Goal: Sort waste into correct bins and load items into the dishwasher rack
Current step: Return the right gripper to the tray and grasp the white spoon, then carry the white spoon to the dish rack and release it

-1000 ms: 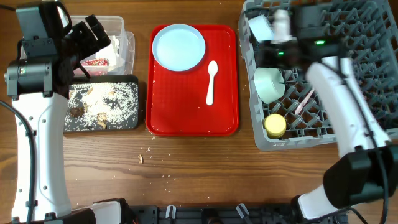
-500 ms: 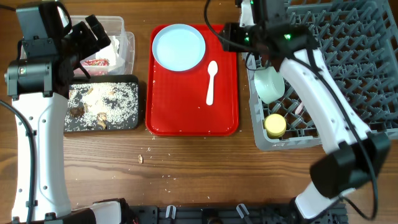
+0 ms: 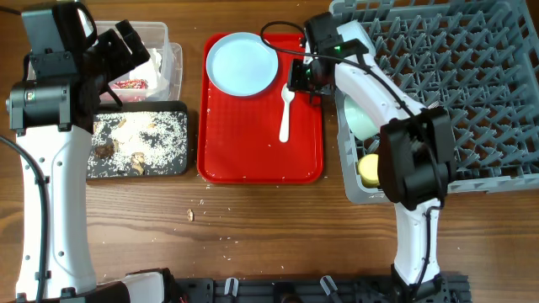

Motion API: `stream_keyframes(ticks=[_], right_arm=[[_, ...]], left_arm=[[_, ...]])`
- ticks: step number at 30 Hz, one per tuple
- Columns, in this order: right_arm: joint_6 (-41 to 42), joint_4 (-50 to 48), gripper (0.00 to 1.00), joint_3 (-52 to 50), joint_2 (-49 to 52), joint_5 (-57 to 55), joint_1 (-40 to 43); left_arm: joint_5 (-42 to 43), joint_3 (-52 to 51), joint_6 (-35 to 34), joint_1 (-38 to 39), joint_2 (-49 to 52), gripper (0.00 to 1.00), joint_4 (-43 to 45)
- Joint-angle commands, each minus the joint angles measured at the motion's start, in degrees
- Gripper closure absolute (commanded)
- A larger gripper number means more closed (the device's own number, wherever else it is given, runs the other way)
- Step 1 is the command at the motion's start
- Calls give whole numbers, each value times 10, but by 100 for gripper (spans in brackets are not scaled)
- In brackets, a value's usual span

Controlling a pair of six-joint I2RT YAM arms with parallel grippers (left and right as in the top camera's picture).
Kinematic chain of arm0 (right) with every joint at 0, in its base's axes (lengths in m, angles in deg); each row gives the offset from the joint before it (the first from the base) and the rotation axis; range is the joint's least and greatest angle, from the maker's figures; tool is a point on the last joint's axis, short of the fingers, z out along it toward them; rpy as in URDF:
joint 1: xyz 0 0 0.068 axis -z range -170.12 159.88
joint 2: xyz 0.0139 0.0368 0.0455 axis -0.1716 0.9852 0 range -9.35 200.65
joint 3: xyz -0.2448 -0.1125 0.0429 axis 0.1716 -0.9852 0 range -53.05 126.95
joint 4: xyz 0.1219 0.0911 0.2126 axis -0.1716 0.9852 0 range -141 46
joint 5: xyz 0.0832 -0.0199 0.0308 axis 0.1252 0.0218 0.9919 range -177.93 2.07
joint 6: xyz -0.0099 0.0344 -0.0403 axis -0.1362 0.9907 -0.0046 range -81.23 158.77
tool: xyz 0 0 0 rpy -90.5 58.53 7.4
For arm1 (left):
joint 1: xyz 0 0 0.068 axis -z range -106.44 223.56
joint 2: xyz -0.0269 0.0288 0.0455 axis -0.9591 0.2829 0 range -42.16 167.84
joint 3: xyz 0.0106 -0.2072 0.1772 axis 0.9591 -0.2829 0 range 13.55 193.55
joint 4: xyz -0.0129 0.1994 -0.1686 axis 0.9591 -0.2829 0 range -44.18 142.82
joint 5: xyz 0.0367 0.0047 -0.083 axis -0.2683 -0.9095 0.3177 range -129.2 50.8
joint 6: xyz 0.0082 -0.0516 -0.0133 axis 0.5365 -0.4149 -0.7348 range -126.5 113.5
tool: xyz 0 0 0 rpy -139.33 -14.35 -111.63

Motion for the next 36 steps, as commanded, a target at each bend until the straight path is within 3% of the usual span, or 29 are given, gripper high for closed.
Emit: stream_keyframes(ticks=[1, 9, 12, 22, 29, 33, 36], right_arm=[[17, -6, 66, 2, 37, 7, -19], [47, -1, 67, 2, 77, -8, -32], [47, 4, 73, 2, 78, -7, -32], [-4, -2, 71, 2, 78, 92, -43], [20, 33, 72, 2, 79, -34, -73], [32, 38, 96, 2, 79, -71, -96], [33, 38, 96, 2, 79, -69, -100]], left_arm=[[5, 5, 5, -3, 3, 0, 2], [5, 5, 5, -3, 3, 0, 2], [5, 5, 5, -3, 3, 0, 1], [5, 5, 5, -3, 3, 0, 1], [5, 5, 5, -3, 3, 0, 2], [5, 5, 5, -3, 3, 0, 1], [5, 5, 5, -3, 3, 0, 1]])
